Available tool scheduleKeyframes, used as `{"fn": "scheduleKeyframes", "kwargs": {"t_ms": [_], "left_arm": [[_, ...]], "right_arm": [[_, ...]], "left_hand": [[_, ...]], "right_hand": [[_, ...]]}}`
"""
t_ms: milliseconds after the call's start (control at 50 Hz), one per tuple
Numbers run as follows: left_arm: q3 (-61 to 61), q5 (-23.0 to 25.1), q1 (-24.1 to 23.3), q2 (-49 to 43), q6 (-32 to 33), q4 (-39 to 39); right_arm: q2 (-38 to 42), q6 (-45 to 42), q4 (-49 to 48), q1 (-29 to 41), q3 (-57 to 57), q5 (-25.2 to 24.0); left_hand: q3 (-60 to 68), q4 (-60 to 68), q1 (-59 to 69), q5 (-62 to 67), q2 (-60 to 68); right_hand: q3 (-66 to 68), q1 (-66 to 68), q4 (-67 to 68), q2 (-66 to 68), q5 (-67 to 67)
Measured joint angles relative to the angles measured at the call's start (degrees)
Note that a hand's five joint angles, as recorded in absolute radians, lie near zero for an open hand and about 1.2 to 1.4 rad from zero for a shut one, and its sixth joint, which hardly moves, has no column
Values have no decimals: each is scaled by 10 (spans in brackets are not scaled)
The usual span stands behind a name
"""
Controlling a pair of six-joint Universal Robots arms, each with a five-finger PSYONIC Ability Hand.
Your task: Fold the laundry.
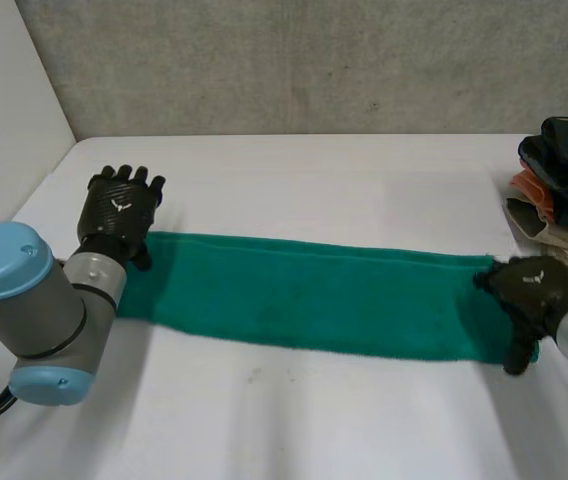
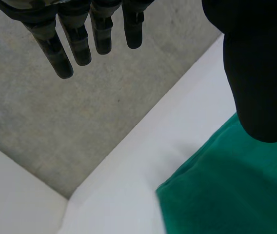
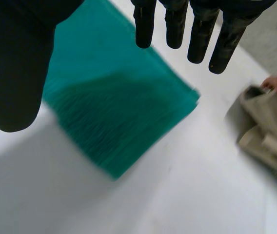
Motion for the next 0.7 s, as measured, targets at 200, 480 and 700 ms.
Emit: {"fn": "scheduleKeyframes", "kwargs": {"t_ms": [200, 480, 700], "left_arm": [[0, 10, 0, -2, -24, 1], [-5, 7, 1, 2, -22, 0], [-16, 4, -1, 28, -26, -2]], "right_arm": [[34, -3, -86, -36, 58, -33], [102, -44, -174, -73, 48, -32], [12, -191, -167, -168, 58, -29]], "left_hand": [[0, 0, 0, 0, 0], [0, 0, 0, 0, 0], [0, 0, 0, 0, 0]], "right_hand": [[70, 48, 52, 61, 49], [555, 430, 543, 545, 519], [555, 445, 544, 545, 527]]}}
